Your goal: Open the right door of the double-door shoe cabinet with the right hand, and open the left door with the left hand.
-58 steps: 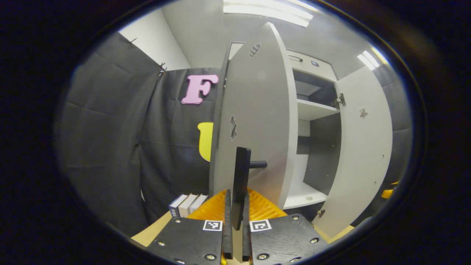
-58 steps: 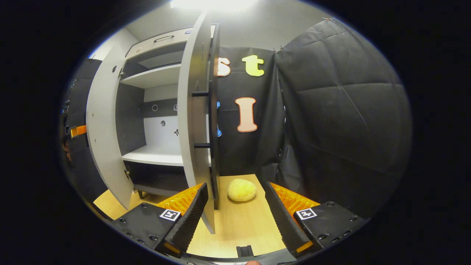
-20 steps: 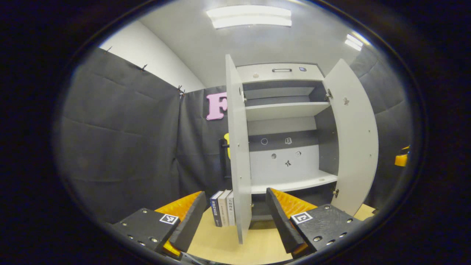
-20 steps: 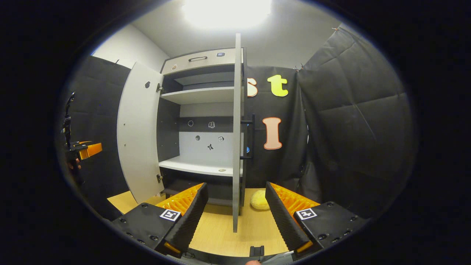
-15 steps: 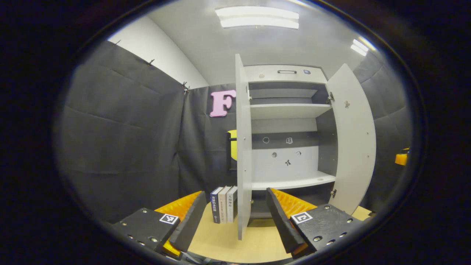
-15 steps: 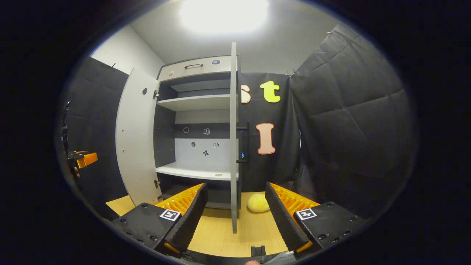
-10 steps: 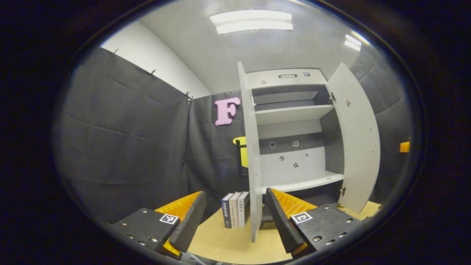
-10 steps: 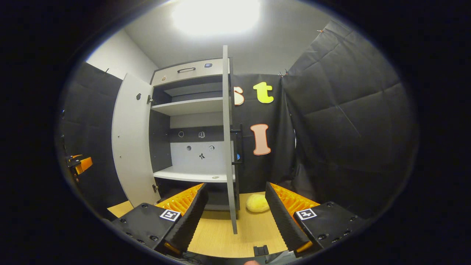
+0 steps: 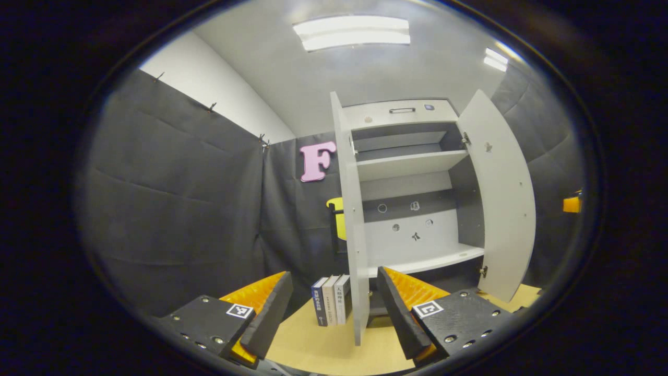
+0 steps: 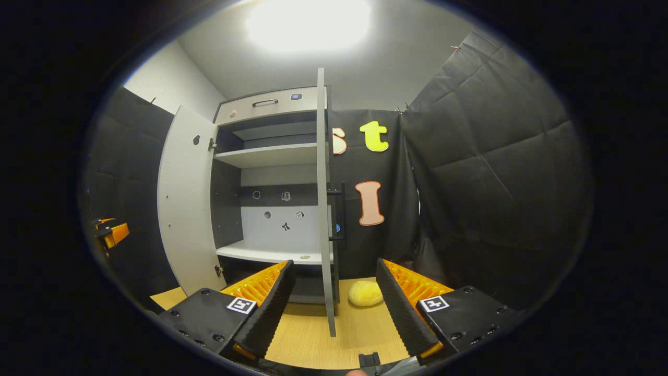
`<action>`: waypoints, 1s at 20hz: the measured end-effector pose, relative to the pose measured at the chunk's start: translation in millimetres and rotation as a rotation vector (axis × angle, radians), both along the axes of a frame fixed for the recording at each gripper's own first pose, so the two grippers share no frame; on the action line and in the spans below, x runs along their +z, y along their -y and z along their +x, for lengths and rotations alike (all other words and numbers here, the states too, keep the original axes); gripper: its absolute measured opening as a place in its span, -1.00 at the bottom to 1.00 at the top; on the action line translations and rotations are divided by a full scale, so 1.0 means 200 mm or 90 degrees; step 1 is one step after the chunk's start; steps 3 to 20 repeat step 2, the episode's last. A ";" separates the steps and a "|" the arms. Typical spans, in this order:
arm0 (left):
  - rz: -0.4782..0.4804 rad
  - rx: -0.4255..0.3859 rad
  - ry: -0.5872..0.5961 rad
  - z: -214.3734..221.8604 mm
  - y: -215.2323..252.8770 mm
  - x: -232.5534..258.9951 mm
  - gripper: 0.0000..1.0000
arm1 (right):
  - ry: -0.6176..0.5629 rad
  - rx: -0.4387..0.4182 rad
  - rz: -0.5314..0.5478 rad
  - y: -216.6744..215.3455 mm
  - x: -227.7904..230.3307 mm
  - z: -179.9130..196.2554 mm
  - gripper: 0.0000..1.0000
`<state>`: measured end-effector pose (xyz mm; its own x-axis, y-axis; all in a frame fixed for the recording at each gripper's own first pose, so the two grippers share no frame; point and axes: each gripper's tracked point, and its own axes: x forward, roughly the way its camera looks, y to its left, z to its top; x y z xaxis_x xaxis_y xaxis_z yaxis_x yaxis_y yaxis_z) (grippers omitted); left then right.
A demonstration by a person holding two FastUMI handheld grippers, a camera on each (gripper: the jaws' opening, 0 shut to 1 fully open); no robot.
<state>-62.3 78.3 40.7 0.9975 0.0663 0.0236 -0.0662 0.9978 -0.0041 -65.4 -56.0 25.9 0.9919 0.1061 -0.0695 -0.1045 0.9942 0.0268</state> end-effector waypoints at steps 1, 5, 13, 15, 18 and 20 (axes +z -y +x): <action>0.001 0.000 -0.005 0.01 0.00 -0.01 0.89 | 0.000 -0.001 -0.002 0.00 0.00 0.01 0.95; 0.000 0.001 -0.008 0.01 0.00 -0.02 0.89 | 0.000 -0.002 -0.003 0.00 0.00 0.01 0.95; 0.000 0.001 -0.008 0.01 0.00 -0.02 0.89 | 0.000 -0.002 -0.003 0.00 0.00 0.01 0.95; 0.000 0.001 -0.008 0.01 0.00 -0.02 0.89 | 0.000 -0.002 -0.003 0.00 0.00 0.01 0.95; 0.000 0.001 -0.008 0.01 0.00 -0.02 0.89 | 0.000 -0.002 -0.003 0.00 0.00 0.01 0.95; 0.000 0.001 -0.008 0.01 0.00 -0.02 0.89 | 0.000 -0.002 -0.003 0.00 0.00 0.01 0.95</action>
